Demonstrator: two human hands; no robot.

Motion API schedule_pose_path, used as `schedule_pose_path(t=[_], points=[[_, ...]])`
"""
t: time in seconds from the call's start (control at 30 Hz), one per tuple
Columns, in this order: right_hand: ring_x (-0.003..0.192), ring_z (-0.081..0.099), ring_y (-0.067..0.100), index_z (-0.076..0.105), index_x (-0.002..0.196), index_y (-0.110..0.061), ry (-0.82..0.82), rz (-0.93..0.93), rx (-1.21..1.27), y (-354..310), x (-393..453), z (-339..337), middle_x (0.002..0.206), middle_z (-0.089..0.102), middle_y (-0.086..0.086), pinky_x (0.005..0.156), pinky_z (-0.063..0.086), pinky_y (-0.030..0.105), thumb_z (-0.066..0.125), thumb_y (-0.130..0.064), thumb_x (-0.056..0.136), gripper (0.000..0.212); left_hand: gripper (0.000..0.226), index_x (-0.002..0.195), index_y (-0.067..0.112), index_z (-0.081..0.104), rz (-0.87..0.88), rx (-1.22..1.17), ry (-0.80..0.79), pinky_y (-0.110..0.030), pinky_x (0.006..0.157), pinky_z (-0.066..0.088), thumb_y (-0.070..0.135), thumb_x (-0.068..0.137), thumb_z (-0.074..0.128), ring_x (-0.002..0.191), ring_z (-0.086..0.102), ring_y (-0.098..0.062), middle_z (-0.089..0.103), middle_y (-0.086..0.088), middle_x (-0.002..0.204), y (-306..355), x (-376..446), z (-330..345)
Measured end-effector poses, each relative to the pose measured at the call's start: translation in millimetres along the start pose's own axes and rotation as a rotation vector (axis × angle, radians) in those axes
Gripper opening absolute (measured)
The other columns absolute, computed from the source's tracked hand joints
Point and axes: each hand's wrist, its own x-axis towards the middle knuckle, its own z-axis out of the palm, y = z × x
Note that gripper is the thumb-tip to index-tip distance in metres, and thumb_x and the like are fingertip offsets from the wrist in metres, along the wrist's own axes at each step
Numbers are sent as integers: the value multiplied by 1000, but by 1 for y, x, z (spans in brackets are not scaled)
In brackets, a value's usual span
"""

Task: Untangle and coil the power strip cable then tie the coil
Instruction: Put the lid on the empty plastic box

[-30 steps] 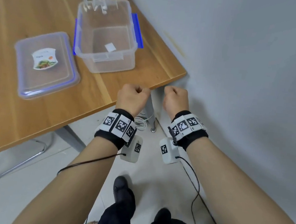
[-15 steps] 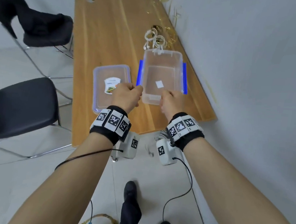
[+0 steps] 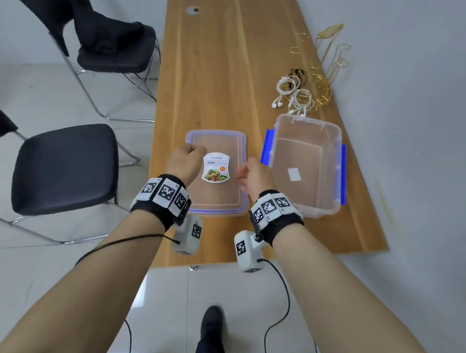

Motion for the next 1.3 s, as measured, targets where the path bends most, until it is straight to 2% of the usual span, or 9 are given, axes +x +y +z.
schedule_pose_path(t=[0.17, 0.27, 0.33, 0.47, 0.6, 0.93, 1.07, 1.2, 1.3], points=[[103, 60, 35, 65, 103, 0, 50, 37, -63, -5, 37, 29, 99, 65, 12, 83, 49, 40, 41, -26, 94, 36, 15, 91, 21, 49, -114, -14, -9, -44, 98, 46, 36, 95, 49, 95, 47, -23, 45, 11, 82, -12, 44, -9], [63, 43, 26, 50, 71, -7, 121, 53, -131, -4, 60, 41, 67, 44, 6, 57, 36, 34, 43, -20, 95, 28, 19, 103, 22, 46, -170, 7, -5, -39, 88, 44, 39, 95, 48, 88, 47, -21, 44, 8, 85, -23, 65, -11], [58, 31, 22, 33, 60, -12, 171, 47, -187, 1, 72, 45, 64, 33, 3, 52, 24, 31, 44, -14, 92, 34, 20, 104, 21, 47, -215, 11, -13, -39, 88, 45, 39, 94, 48, 87, 48, -21, 47, 5, 90, -31, 74, -12], [84, 47, 29, 52, 97, -12, 196, 61, -215, 9, 80, 47, 101, 47, 11, 70, 35, 30, 52, -19, 88, 11, 18, 89, 19, 52, -259, -9, -34, -48, 98, 48, 37, 93, 51, 90, 52, -23, 52, 3, 87, -40, 85, -12], [117, 53, 27, 46, 136, -10, 198, 81, -168, 7, 86, 45, 135, 51, 7, 85, 38, 30, 55, -22, 88, 50, 17, 95, 18, 56, -256, -11, -56, -50, 95, 50, 34, 91, 54, 92, 57, -25, 59, -4, 93, -36, 91, -9], [106, 63, 38, 56, 121, -1, 218, 82, -205, -1, 81, 55, 120, 61, 21, 88, 55, 45, 53, -23, 76, 51, 26, 65, 22, 43, -244, 34, 45, -42, 84, 52, 26, 89, 55, 64, 44, -18, 44, 0, 73, -34, 95, -29], [91, 58, 24, 49, 113, -20, 179, 83, -190, -7, 79, 61, 105, 58, 2, 75, 45, 34, 56, -26, 77, 37, 25, 65, 26, 46, -176, 106, 48, -47, 88, 53, 21, 88, 55, 81, 49, -25, 48, 1, 71, -32, 96, -42], [85, 58, 20, 42, 107, -26, 188, 76, -189, -19, 76, 62, 86, 49, -9, 71, 48, 32, 55, -23, 81, 30, 9, 78, 17, 60, -93, 166, 38, -31, 58, 41, 14, 84, 54, 67, 46, -26, 52, -12, 75, -23, 96, -54], [74, 56, 12, 46, 106, -27, 217, 39, -189, -34, 71, 54, 84, 53, -11, 58, 41, 26, 54, -21, 83, 24, 12, 86, 10, 67, -25, 182, 35, -31, 62, 41, 11, 84, 55, 67, 50, -26, 55, -14, 72, -9, 100, -55]])
